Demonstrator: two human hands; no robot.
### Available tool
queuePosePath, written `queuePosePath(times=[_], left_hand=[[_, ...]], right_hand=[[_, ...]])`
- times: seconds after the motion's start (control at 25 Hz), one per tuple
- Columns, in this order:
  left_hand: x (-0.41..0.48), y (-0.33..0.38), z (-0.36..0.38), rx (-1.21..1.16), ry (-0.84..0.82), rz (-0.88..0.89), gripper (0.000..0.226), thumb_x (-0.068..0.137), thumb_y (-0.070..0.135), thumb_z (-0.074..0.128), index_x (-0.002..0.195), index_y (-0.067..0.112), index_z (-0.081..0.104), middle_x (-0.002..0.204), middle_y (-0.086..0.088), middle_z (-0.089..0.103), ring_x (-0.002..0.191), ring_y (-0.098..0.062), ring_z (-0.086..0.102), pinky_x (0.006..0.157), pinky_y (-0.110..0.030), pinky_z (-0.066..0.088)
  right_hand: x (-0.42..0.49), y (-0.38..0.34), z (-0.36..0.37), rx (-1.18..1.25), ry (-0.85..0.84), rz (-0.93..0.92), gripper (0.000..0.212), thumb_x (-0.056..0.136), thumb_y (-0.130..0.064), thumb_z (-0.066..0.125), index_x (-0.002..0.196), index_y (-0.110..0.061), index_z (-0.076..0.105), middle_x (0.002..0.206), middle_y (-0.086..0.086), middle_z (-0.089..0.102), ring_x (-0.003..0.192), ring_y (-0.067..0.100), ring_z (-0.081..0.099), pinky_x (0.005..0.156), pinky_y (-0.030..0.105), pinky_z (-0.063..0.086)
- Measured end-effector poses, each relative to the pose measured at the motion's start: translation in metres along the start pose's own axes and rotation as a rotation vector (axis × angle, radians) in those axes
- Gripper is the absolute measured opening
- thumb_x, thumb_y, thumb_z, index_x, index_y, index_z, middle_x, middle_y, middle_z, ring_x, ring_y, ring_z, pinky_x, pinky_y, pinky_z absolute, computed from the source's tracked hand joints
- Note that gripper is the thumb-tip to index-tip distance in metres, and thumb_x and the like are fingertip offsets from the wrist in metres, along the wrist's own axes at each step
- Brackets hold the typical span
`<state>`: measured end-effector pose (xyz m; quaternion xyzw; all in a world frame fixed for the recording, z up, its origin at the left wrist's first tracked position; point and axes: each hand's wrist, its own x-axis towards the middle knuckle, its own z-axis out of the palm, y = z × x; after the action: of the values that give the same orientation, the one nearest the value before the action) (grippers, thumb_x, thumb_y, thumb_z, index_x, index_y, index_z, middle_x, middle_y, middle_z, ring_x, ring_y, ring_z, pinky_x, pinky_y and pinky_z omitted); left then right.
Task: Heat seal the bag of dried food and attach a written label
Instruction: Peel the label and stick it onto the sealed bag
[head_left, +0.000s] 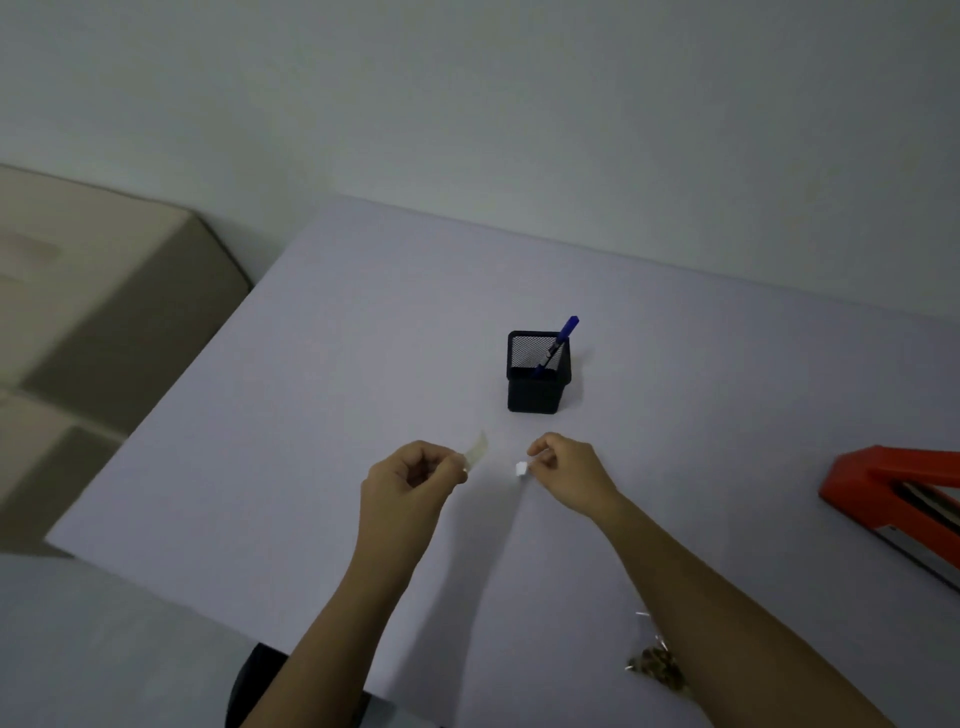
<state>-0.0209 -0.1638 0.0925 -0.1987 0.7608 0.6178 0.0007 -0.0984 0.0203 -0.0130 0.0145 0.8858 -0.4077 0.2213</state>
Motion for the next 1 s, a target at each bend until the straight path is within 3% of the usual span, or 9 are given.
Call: queuePosePath(times=[0.16,0.28,0.48,0.64,0.84,1.0], left_hand=[[0.011,-0.011,-0.003,0.009,0.003,-0.033,0.014,0.082,0.011,0.062,0.071,0.015,0.07,0.07,-0.002,0.071,0.075,-0.022,0.066,0.071,-0.032,0.053],[0.014,-0.012,0.001,0.003,-0.014,-0.046,0.013,0.082,0.012,0.062,0.072,0.015,0.07,0.071,-0.002,0.071,0.075,-0.017,0.066,0.074,-0.032,0.054],[0.017,-0.01,0.017,-0.029,-0.055,-0.059,0.013,0.083,0.011,0.061,0.074,0.013,0.07,0.071,-0.002,0.071,0.077,-0.021,0.066,0.078,-0.037,0.055],[0.015,-0.007,0.042,-0.04,-0.107,-0.059,0.012,0.085,0.012,0.06,0.077,0.013,0.069,0.073,-0.002,0.07,0.079,-0.026,0.065,0.078,-0.039,0.055],[-0.004,0.007,0.08,-0.051,-0.24,0.031,0.011,0.087,0.014,0.06,0.081,0.011,0.069,0.077,-0.002,0.071,0.077,-0.017,0.066,0.075,-0.032,0.055],[-0.02,0.013,0.105,-0.046,-0.338,0.095,0.013,0.089,0.014,0.057,0.085,0.012,0.07,0.079,-0.002,0.071,0.079,-0.015,0.066,0.074,-0.028,0.054]], right_hand=[[0.017,0.003,0.007,-0.244,0.032,-0.09,0.017,0.088,-0.011,0.056,0.1,-0.006,0.067,0.098,0.01,0.069,0.089,0.022,0.064,0.081,0.031,0.053],[0.017,0.012,0.003,-0.292,0.101,-0.087,0.016,0.089,-0.012,0.055,0.097,-0.006,0.067,0.097,0.011,0.07,0.087,0.022,0.064,0.081,0.033,0.053],[-0.009,0.017,-0.012,-0.058,0.251,-0.064,0.014,0.088,-0.009,0.057,0.097,-0.008,0.068,0.095,0.008,0.07,0.077,0.015,0.061,0.074,0.024,0.051],[-0.065,-0.004,-0.027,0.184,0.403,-0.316,0.018,0.088,-0.009,0.058,0.098,-0.017,0.07,0.089,-0.006,0.065,0.075,0.009,0.06,0.067,0.017,0.05],[-0.114,-0.007,-0.047,0.24,0.314,-0.313,0.029,0.086,-0.025,0.055,0.114,-0.026,0.063,0.094,-0.019,0.056,0.083,0.002,0.055,0.072,0.011,0.047],[-0.13,0.002,-0.064,0.248,0.327,-0.257,0.031,0.09,-0.021,0.059,0.12,-0.027,0.06,0.097,-0.02,0.054,0.084,-0.001,0.053,0.074,0.008,0.044]])
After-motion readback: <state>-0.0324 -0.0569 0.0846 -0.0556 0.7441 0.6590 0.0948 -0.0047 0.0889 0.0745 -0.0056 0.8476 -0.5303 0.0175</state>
